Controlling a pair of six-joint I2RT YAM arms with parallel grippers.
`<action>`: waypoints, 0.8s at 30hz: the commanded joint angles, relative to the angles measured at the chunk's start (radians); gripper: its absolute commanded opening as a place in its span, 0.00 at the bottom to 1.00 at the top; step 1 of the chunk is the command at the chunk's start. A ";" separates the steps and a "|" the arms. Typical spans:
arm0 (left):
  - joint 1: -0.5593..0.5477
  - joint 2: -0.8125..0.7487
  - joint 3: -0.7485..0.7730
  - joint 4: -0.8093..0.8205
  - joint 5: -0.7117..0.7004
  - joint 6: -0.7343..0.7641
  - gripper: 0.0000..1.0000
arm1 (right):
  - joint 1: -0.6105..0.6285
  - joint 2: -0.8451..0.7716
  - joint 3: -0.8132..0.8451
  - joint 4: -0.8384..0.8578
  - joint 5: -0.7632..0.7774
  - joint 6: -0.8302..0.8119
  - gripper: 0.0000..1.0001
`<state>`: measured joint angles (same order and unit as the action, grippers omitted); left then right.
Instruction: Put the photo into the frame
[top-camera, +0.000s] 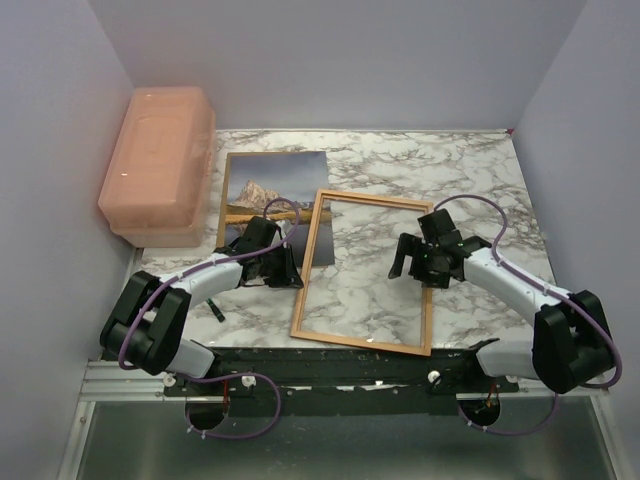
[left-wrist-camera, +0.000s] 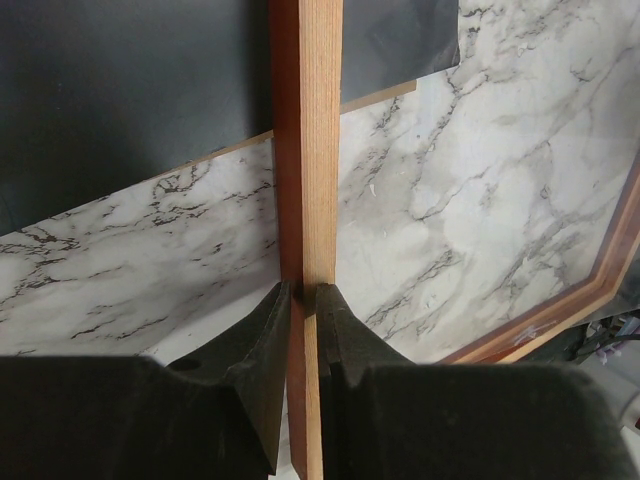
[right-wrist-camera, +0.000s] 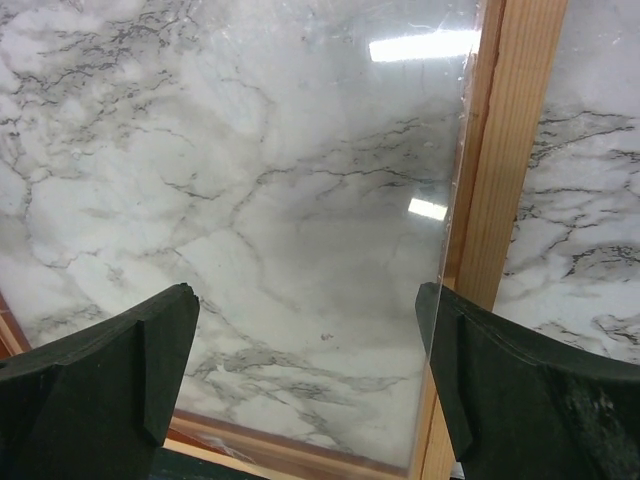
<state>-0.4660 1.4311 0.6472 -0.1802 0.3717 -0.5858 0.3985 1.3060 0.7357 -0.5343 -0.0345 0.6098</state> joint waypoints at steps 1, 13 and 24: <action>-0.002 0.019 -0.025 -0.025 -0.036 0.037 0.17 | 0.005 -0.029 0.021 -0.042 0.067 0.010 1.00; -0.002 0.025 -0.018 -0.030 -0.040 0.039 0.17 | 0.004 -0.046 0.016 -0.045 0.076 0.008 1.00; -0.002 0.020 -0.023 -0.026 -0.042 0.037 0.17 | 0.004 -0.053 -0.001 -0.032 0.078 0.010 1.00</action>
<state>-0.4656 1.4307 0.6472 -0.1799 0.3717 -0.5827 0.3985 1.2743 0.7357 -0.5705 0.0162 0.6106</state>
